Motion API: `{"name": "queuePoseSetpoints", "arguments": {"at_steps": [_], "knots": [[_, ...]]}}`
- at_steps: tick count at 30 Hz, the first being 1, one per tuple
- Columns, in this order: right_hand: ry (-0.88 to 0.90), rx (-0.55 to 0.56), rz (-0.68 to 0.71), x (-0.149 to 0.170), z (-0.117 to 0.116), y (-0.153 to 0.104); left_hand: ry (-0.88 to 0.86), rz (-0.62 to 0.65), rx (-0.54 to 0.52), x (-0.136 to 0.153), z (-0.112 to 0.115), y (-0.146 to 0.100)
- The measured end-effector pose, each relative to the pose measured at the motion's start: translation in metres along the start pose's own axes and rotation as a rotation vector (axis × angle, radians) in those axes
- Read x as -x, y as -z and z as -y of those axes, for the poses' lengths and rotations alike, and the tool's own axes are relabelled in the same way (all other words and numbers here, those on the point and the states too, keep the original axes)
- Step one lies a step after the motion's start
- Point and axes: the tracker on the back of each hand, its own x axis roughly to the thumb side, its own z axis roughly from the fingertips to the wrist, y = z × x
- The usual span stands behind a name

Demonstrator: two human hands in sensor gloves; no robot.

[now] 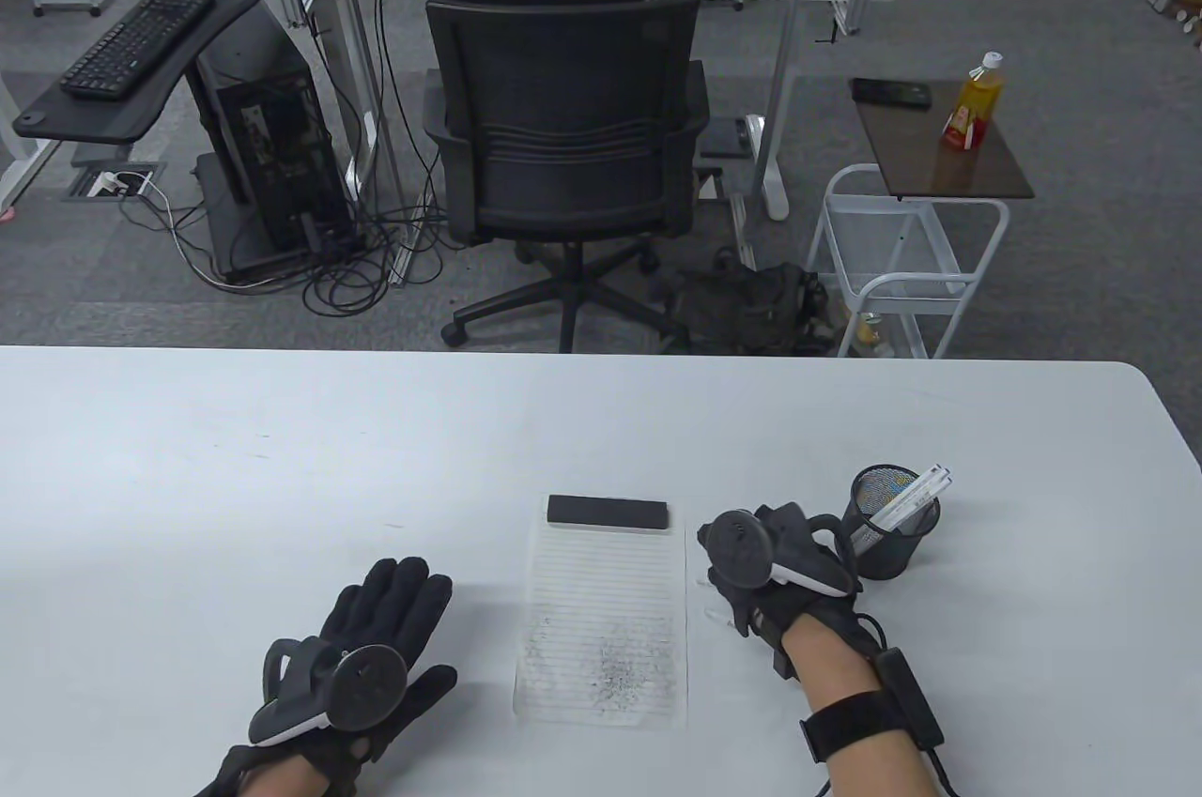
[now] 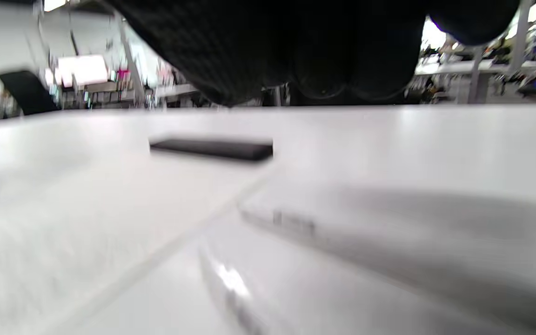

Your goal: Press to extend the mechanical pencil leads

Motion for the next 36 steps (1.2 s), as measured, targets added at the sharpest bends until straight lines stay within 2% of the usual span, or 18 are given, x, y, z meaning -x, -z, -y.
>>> {"name": "queuePoseSetpoints", "arguments": {"at_steps": [2, 5, 8, 10, 14, 23, 28, 36], "knots": [[0.05, 0.1, -0.062, 0.014, 0.026, -0.012, 0.001, 0.003, 0.001, -0.001, 0.0, 0.0], [0.186, 0.24, -0.232, 0.049, 0.062, -0.033, 0.003, 0.006, -0.001, -0.001, 0.0, 0.0], [0.327, 0.326, -0.454, 0.092, 0.081, -0.051, 0.005, 0.004, 0.0, 0.0, 0.0, 0.0], [0.416, 0.351, -0.585, 0.117, 0.083, -0.06, 0.006, 0.001, 0.001, 0.0, 0.0, 0.001], [0.572, 0.359, -0.835, 0.164, 0.068, -0.075, 0.005, -0.005, 0.001, 0.002, 0.0, 0.001], [0.637, 0.353, -1.026, 0.189, 0.031, -0.069, -0.001, -0.011, 0.008, 0.004, 0.0, 0.001], [0.66, 0.346, -1.008, 0.194, 0.017, -0.063, -0.003, -0.017, 0.009, 0.006, 0.0, 0.001], [0.675, 0.427, -0.998, 0.193, 0.007, -0.057, -0.003, -0.028, 0.018, 0.008, 0.002, 0.001]]}}
